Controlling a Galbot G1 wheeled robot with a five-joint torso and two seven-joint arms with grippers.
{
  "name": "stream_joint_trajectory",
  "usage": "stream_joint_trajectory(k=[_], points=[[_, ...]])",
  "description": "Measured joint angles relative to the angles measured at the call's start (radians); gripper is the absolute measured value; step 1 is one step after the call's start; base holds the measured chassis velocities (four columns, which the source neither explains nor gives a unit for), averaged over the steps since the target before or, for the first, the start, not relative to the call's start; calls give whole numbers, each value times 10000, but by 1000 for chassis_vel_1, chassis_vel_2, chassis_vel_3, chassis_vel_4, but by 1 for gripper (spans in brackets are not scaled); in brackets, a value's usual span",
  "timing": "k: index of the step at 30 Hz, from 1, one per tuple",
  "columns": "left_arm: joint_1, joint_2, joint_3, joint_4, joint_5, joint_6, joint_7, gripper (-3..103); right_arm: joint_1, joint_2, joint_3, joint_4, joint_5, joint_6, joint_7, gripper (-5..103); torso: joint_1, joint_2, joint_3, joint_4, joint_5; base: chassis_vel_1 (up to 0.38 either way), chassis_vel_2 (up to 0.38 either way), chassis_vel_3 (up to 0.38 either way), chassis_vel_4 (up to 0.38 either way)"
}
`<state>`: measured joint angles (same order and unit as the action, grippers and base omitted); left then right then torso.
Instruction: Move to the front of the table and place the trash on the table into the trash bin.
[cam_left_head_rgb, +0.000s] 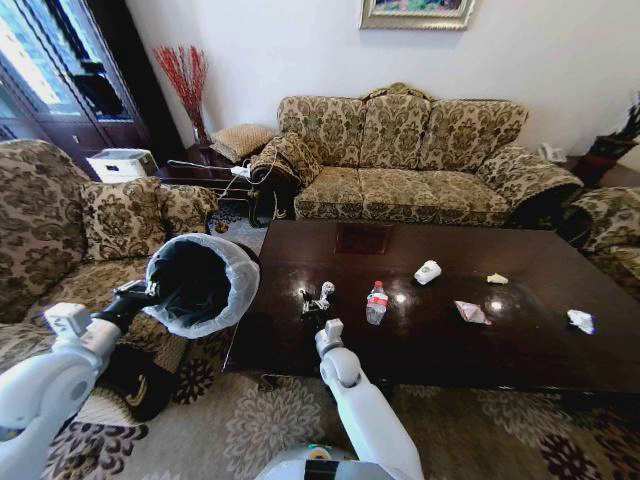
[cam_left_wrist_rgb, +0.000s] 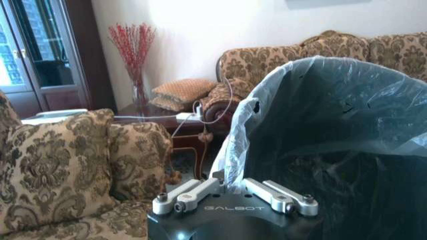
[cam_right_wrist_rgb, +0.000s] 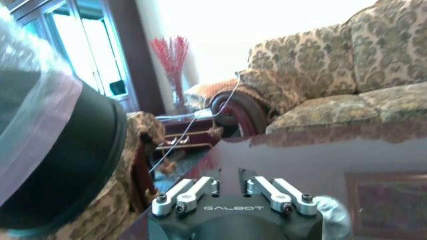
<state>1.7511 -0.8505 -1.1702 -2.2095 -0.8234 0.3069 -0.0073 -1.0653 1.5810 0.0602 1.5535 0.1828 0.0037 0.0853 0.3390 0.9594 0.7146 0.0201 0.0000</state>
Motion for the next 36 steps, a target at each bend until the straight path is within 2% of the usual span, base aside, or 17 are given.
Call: stream_joint_trajectory(k=[1, 3, 4, 5, 6, 7, 10, 13, 14, 16, 19, 20, 22, 29, 33, 36], points=[[0, 0, 0, 0, 0, 0, 0, 0, 0, 0, 0, 0, 0, 0, 0, 19, 0, 0, 0, 0, 0, 0, 0, 0, 0], [-22, -29, 42, 0, 27, 0, 7, 0, 118, 84, 20, -123, 11, 4, 199, 29, 0, 0, 0, 1, 0, 0, 0, 0, 0], [-29, -33, 49, -2, 31, 0, 10, 0, 167, 142, 30, -186, 12, 4, 296, 29, 1, 0, 1, 1, -1, 0, 0, 0, 0], [-25, -33, 48, -13, 32, 0, 10, 0, 196, 200, 35, -201, 11, -42, 429, 35, 1, -1, 1, 1, 0, 0, 0, 0, 0], [-1, -26, 34, -26, 32, 0, 17, 0, 212, 247, 30, -154, 4, -302, 676, 40, 2, -1, 1, 1, 0, 0, 0, 0, 0], [-1, -26, 34, -26, 32, 0, 17, 0, 212, 247, 30, -154, 4, -302, 676, 40, 2, -1, 1, 1, 0, 0, 0, 0, 0], [39, -17, -11, -26, 32, -14, 21, 0, 212, 266, -10, -27, 18, -912, 1337, 57, 0, 0, 0, 1, 0, 0, 0, 0, 0], [42, -37, -12, -29, 32, -22, 22, 0, 217, 268, -10, -56, 28, -1065, 1600, 62, 1, 0, 0, 0, 0, 0, 0, 0, 0], [48, -78, -7, -49, 45, -22, 22, 0, 227, 268, 18, -160, 20, -1162, 1768, 73, 1, 0, 1, 1, 0, 0, 0, 0, 0], [51, -98, -1, -57, 54, -22, 23, 0, 233, 269, 46, -220, -7, -1219, 1816, 73, 1, -1, 1, 1, 0, 0, 0, 0, 0], [60, -164, 31, -55, 97, -36, 42, 0, 327, 270, 179, -592, -147, -1374, 1944, 89, 1, 0, 1, 1, 0, 0, 0, 0, 0], [60, -164, 31, -55, 97, -36, 42, 0, 327, 270, 179, -592, -147, -1374, 1944, 89, 1, 0, 1, 1, 0, 0, 0, 0, 0], [52, -198, 62, -27, 120, -58, 49, 0, 468, 271, 261, -909, -148, -1379, 2096, 97, 1, 0, 0, 1, 0, 0, 0, 0, 0], [21, -203, 109, -23, 126, -69, 54, 0, 796, 276, 329, -1584, -83, -1349, 2207, 100, 1, 0, 1, 1, 0, 0, 0, 0, 0], [-43, -180, 178, 24, 126, -73, 56, 0, 993, 276, 387, -2032, 38, -1319, 1875, 102, 1, 0, 1, 0, 0, 0, 0, 0, 0], [-67, -171, 207, 50, 126, -72, 56, 0, 1057, 276, 385, -2254, 83, -1268, 1520, 93, 2, -1, 1, 1, 0, 0, 0, 0, 0]])
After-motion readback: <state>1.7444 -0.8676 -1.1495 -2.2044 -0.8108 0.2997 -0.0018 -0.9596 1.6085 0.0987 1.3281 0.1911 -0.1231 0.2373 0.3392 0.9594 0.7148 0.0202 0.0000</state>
